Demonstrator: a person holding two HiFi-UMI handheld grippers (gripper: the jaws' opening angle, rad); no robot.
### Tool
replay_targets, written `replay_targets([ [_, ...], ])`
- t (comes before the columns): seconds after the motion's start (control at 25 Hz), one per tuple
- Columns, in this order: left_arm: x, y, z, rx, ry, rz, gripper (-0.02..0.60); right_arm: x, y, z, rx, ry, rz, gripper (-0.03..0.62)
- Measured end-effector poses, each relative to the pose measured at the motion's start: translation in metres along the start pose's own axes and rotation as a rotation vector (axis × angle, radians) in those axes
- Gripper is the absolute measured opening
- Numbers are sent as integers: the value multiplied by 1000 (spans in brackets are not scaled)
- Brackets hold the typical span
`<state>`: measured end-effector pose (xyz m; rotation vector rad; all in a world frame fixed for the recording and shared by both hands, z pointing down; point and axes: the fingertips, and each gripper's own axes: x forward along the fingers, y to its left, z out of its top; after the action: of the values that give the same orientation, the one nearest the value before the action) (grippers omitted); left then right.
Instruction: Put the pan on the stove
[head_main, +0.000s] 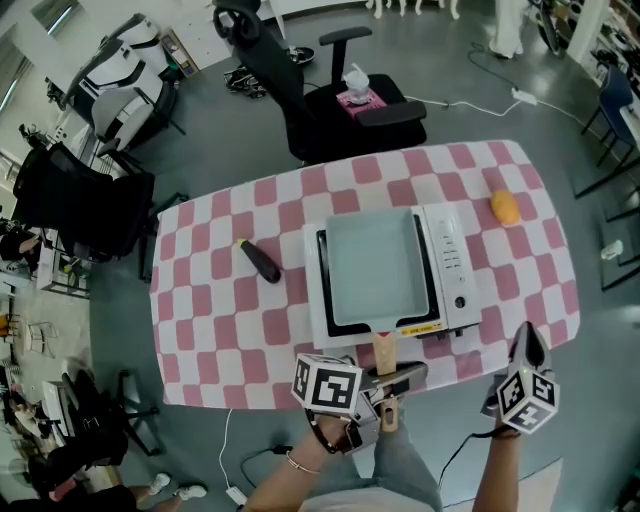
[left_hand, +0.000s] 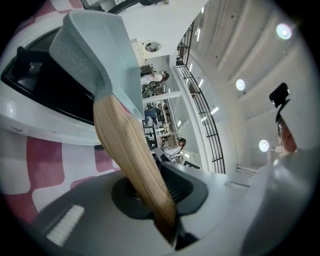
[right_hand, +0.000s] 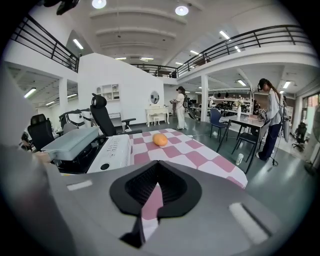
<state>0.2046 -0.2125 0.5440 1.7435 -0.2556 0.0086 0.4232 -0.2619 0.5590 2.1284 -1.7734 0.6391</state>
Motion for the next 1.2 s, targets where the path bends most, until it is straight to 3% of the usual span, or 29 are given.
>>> replay_targets([
  [0.44, 1, -2, 3, -17, -24, -56, 32, 1, 9, -5, -8, 11, 15, 9],
  [0.76, 3, -1, -1, -7, 8, -47, 35, -3, 15, -4, -13, 11, 28, 9],
  [1.2, 3, -2, 2, -29, 27, -63, 164, -13, 22, -2, -14, 6, 29, 9],
])
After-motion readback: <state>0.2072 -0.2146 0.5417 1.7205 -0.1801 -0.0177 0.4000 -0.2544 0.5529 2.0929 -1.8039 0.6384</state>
